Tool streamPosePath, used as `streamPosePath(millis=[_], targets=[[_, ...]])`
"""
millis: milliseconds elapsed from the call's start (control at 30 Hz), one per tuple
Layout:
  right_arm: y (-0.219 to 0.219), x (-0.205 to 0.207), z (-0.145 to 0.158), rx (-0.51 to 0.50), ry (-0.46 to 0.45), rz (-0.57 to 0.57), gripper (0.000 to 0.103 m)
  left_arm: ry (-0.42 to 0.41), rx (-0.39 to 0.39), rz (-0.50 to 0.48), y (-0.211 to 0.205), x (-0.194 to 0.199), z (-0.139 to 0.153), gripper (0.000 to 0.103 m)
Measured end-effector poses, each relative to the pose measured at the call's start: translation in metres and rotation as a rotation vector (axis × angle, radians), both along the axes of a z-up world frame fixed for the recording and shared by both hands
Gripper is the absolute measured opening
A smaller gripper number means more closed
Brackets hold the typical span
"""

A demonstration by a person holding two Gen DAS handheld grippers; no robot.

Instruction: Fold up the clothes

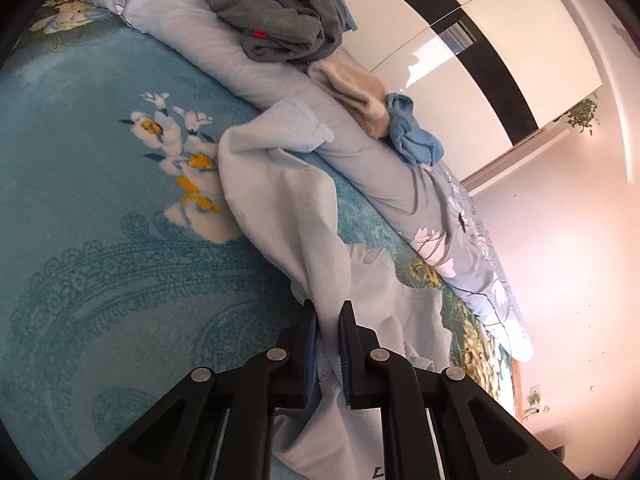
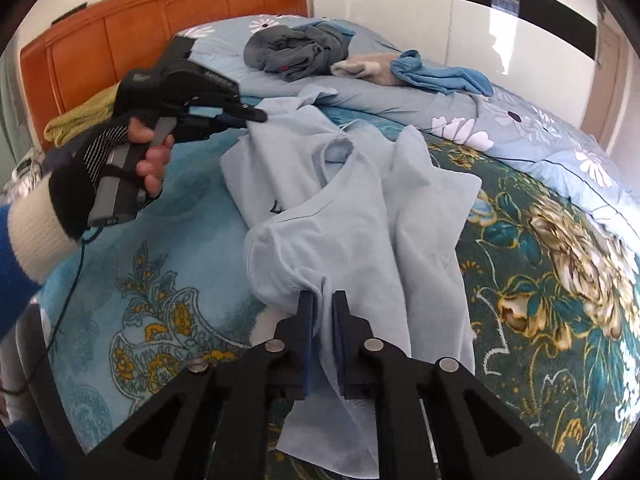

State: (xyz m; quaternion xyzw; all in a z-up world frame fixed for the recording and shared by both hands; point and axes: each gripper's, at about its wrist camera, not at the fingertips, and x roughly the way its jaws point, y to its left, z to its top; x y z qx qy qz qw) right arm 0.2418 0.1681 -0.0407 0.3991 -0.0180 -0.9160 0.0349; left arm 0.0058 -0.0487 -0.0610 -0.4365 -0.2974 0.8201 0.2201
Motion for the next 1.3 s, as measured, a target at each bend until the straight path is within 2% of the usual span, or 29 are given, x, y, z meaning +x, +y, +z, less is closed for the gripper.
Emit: streamPosePath(millis=[167,333,433,500,567,667,767,867,967,1067,1133,1167,1200,1233,1300], targets=[[0.014,0.003,0.029,-0.096,0.097,-0.042,0.005,0.089,0.08,0.061,-0.04,0.021,0.033,0.01],[0.012,0.01,0.076,-0.167,0.268,-0.026,0.005,0.222,0.107,0.138,-0.093,0.056,0.071,0.008],[0.008,0.018,0.095,-0.175,0.352,-0.035,0.005,0.282,0.082,0.186,-0.13,0.088,0.08,0.008],[0.005,0.015,0.091,-0.179,0.328,-0.041,0.005,0.278,0.044,0.201,-0.148,0.105,0.073,0.009],[0.003,0.007,0.074,-0.166,0.263,-0.053,0.004,0.238,0.012,0.202,-0.158,0.115,0.054,0.009],[0.013,-0.005,0.043,-0.15,0.161,-0.118,0.002,0.137,-0.024,0.2,-0.163,0.119,0.019,0.009],[0.033,-0.001,0.018,-0.213,0.078,-0.192,0.002,0.061,-0.039,0.197,-0.165,0.125,-0.007,0.009],[0.041,0.008,0.012,-0.272,0.062,-0.199,0.002,0.037,-0.055,0.197,-0.167,0.132,-0.014,0.01],[0.03,0.011,0.021,-0.243,0.084,-0.165,0.003,0.018,-0.066,0.206,-0.173,0.134,-0.014,0.015],[0.018,0.005,0.026,-0.254,0.097,-0.121,0.004,0.037,-0.115,0.231,-0.179,0.138,-0.004,0.027],[0.011,-0.006,0.024,-0.259,0.089,-0.095,0.013,0.069,-0.138,0.237,-0.181,0.137,0.007,0.038],[0.006,-0.011,0.022,-0.255,0.082,-0.085,0.026,0.087,-0.146,0.238,-0.181,0.136,0.013,0.041],[0.002,-0.017,0.019,-0.252,0.075,-0.076,0.039,0.103,-0.157,0.224,-0.179,0.134,0.019,0.051],[-0.001,-0.021,0.016,-0.246,0.063,-0.073,0.041,0.113,-0.177,0.193,-0.174,0.128,0.023,0.059],[-0.007,-0.027,0.008,-0.234,0.039,-0.071,0.04,0.13,-0.234,0.12,-0.157,0.115,0.03,0.063]])
